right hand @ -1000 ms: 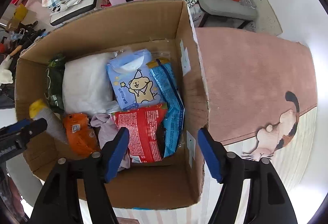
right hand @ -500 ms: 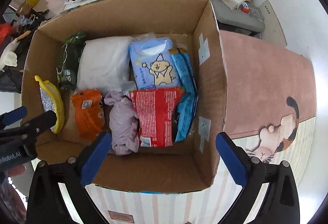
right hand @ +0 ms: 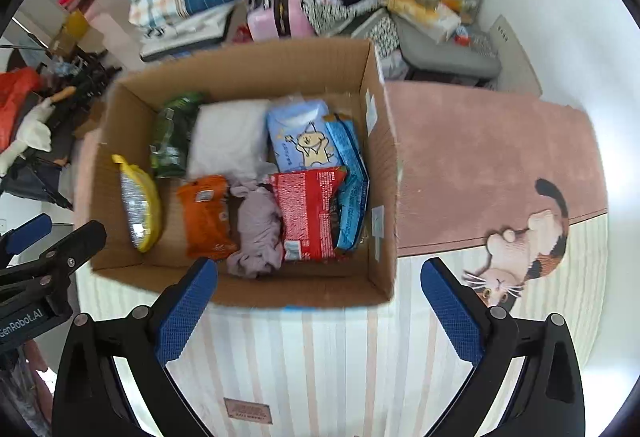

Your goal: Organize soft objects

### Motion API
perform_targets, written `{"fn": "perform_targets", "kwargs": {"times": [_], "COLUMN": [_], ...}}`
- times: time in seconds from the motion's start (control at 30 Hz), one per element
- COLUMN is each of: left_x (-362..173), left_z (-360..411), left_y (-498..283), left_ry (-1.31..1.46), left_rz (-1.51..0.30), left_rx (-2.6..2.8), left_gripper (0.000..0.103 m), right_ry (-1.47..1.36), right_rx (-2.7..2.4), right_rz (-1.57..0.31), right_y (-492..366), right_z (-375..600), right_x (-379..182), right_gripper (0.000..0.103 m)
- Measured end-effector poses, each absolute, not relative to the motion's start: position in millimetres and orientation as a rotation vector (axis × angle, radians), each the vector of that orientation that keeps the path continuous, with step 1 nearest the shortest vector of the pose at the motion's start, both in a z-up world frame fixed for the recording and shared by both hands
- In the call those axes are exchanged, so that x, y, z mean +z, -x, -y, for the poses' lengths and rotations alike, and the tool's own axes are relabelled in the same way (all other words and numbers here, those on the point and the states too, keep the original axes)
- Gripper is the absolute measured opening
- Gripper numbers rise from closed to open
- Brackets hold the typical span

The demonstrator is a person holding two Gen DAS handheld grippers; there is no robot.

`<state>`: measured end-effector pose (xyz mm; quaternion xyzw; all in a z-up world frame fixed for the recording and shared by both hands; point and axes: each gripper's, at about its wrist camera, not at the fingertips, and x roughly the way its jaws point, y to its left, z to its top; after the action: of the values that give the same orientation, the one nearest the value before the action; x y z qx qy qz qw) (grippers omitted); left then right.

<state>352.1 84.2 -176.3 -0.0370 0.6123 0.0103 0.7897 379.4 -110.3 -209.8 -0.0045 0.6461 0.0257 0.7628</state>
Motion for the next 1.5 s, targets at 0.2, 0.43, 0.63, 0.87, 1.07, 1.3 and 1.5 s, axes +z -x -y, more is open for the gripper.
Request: {"fn": "perform_targets", "kwargs": {"times": [0.2, 0.43, 0.63, 0.87, 1.07, 1.3, 1.5], "left_x": [-125.5, -68.7, -27.0, 9.2, 32.5, 41.6, 45.1], "left_z": [-83.5, -78.3, -75.6, -69.9, -69.1, -66.0, -67.0], "left_y": [-306.4, -258.8, -222.9, -184.0, -161.7, -151.4, -150.5], "left_ry": [0.078, 0.074, 0.076, 0.063, 0.061, 0.05, 0.05], "left_rz": [-1.233, -1.153, -1.111, -1.06, -1.023, -0.992, -0.964], "left_rx": [0.047, 0.037, 0.022, 0.022, 0.014, 0.01, 0.024], "left_gripper": [0.101, 0.101, 0.101, 0.101, 0.101, 0.101, 0.101], "right_ry": [0.007, 0.007, -0.012, -0.025, -0.001, 0.014, 0.008], "right_rx": [0.062, 0.081, 0.096, 0.095, 0.088, 0.087, 0.029], "right_rz": [-1.308, -1.209, -1.123, -1.034, -0.994, -0.966, -0.913], "right_y": [-332.2, -274.8, -228.7, -182.0, -149.0, -127.2, -130.0], "right_z": [117.3, 126.9, 132.0, 136.7, 136.0, 131.9, 137.1], "right_x": [-145.6, -79.6, -25.3, 27.4, 56.7, 74.9, 84.9], "right_gripper": [0.103, 0.103, 0.103, 0.103, 0.103, 0.103, 0.103]}}
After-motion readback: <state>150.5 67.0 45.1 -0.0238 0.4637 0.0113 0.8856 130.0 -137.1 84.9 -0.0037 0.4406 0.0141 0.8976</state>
